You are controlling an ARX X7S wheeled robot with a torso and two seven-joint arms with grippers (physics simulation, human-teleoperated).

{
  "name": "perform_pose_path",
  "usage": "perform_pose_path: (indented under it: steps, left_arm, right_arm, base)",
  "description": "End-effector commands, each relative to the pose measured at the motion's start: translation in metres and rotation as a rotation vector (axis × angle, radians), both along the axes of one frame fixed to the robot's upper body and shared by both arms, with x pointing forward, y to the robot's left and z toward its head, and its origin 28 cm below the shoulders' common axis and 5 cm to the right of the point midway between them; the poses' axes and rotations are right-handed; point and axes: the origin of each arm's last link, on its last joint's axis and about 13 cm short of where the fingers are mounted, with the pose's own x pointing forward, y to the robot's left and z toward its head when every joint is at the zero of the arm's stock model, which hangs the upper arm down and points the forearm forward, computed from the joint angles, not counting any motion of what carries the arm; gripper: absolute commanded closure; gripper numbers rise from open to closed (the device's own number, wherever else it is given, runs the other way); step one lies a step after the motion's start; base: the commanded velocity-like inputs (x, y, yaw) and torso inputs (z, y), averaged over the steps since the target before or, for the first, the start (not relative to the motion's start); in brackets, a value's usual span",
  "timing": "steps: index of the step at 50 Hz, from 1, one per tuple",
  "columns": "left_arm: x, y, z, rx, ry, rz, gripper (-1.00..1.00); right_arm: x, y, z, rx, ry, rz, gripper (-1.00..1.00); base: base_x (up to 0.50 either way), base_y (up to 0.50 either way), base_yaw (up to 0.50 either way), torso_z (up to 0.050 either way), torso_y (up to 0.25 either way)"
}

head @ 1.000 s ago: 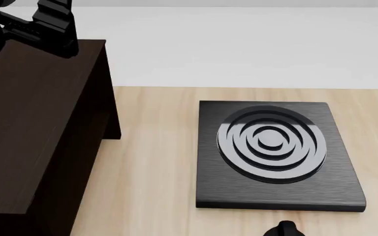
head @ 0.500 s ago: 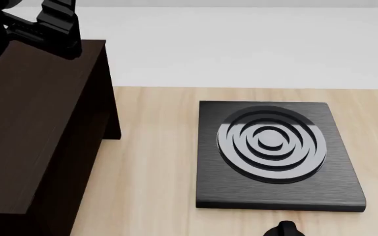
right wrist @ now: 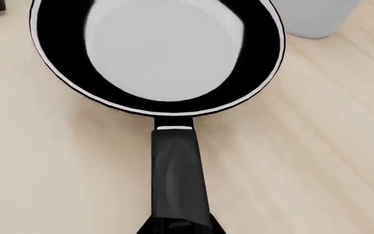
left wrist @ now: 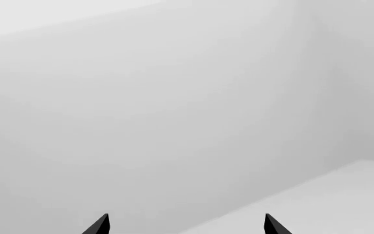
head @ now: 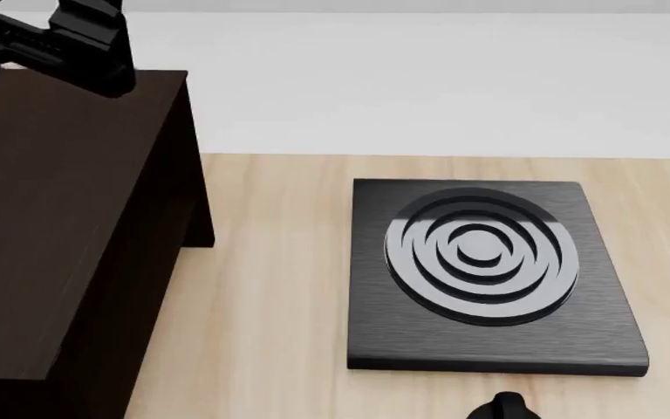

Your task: Put the frying pan under the cabinet shelf.

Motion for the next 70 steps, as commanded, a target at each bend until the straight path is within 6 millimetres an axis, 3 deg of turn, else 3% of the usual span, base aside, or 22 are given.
perform_pose_path:
  steps: [1, 14, 29, 35, 42, 70]
  left_arm:
    - [-0.005, 0.002, 0.009, -0.002, -0.02, 0.005, -1.0]
    - [-0.017, 0.005, 0.02, -0.008, -0.053, 0.01, -1.0]
    - [-0.027, 0.008, 0.03, -0.013, -0.085, 0.022, -1.0]
    - [-0.03, 0.008, 0.033, -0.012, -0.093, 0.024, -1.0]
    - [-0.037, 0.008, 0.041, -0.004, -0.116, 0.035, -1.0]
    - [-0.055, 0.006, 0.06, 0.035, -0.201, 0.054, -1.0]
  right_arm:
    - [0.011, 0.003, 0.047, -0.119, -0.11, 0.051, 1.0]
    - [0.04, 0.015, 0.118, -0.243, -0.238, 0.142, 1.0]
    - [0.081, 0.021, 0.179, -0.357, -0.358, 0.283, 1.0]
    - [0.093, 0.025, 0.189, -0.382, -0.366, 0.329, 1.0]
    - [0.104, 0.031, 0.218, -0.413, -0.415, 0.375, 1.0]
    - [0.121, 0.046, 0.275, -0.483, -0.501, 0.474, 1.0]
  base:
    - [0.0, 0.0, 0.0, 0.0, 0.0]
    - [0.0, 0.0, 0.0, 0.0, 0.001]
    - [0.0, 0.0, 0.0, 0.0, 0.001]
    - [0.0, 0.0, 0.0, 0.0, 0.0]
    - [0.0, 0.0, 0.0, 0.0, 0.001]
    - [0.0, 0.0, 0.0, 0.001, 0.001]
